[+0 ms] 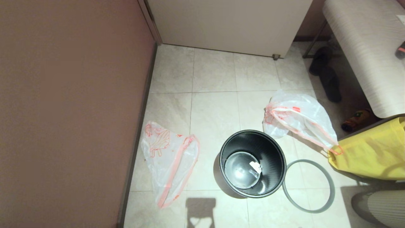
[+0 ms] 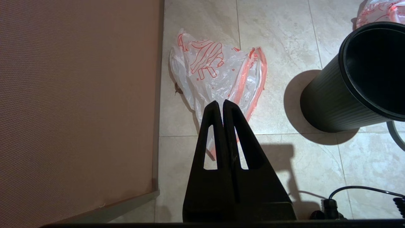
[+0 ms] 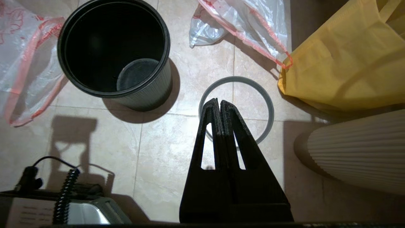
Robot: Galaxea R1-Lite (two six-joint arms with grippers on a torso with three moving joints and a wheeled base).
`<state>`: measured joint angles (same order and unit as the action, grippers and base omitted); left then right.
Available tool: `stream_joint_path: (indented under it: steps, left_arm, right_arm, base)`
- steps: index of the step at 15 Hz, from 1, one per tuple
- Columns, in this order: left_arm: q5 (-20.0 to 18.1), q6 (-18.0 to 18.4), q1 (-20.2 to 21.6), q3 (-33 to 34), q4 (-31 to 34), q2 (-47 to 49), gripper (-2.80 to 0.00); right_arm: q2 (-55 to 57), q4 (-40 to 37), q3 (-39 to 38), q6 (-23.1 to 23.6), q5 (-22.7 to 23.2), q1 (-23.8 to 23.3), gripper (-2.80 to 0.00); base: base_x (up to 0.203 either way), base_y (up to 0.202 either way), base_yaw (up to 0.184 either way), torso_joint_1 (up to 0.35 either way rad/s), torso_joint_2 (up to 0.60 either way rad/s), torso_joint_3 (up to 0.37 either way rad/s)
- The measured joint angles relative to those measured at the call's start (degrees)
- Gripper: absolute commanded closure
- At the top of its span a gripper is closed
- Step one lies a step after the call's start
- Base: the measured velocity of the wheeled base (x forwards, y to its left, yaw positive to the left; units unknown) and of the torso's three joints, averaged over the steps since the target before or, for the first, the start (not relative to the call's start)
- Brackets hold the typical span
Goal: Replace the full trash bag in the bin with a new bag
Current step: Pick up a new trash bag
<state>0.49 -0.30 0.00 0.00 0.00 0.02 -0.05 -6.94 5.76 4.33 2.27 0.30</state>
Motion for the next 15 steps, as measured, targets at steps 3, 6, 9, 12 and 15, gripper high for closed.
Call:
stream_joint_path:
  steps: [3, 6, 9, 12, 15]
  left_arm:
    - [0.0, 0.0, 0.0, 0.0, 0.0, 0.0, 0.00]
    - [0.0, 0.0, 0.0, 0.0, 0.0, 0.0, 0.00]
    - [0.0, 0.0, 0.0, 0.0, 0.0, 0.0, 0.00]
    - [0.0, 0.0, 0.0, 0.0, 0.0, 0.0, 0.00]
    - [0.0, 0.0, 0.0, 0.0, 0.0, 0.0, 0.00]
  right_arm:
    - [-0.1, 6.8, -4.5, 0.9, -1.3, 0.0, 0.00]
    - [-0.1, 6.8, -5.4, 0.0, -1.2, 0.0, 0.00]
    - [-0.1, 6.9, -5.7, -3.1, -1.5, 0.0, 0.00]
    - [-0.1, 6.9, -5.8, -3.7, -1.6, 0.0, 0.00]
    - [-0.1, 7.0, -5.8, -3.7, -1.6, 0.0, 0.00]
  base:
    - [0.000, 0.000, 0.000, 0.000, 0.00, 0.000]
    - [0.000, 0.000, 0.000, 0.000, 0.00, 0.000]
    - [0.000, 0.000, 0.000, 0.000, 0.00, 0.000]
    - [0.000, 0.000, 0.000, 0.000, 0.00, 0.000]
    - [0.000, 0.000, 0.000, 0.000, 0.00, 0.000]
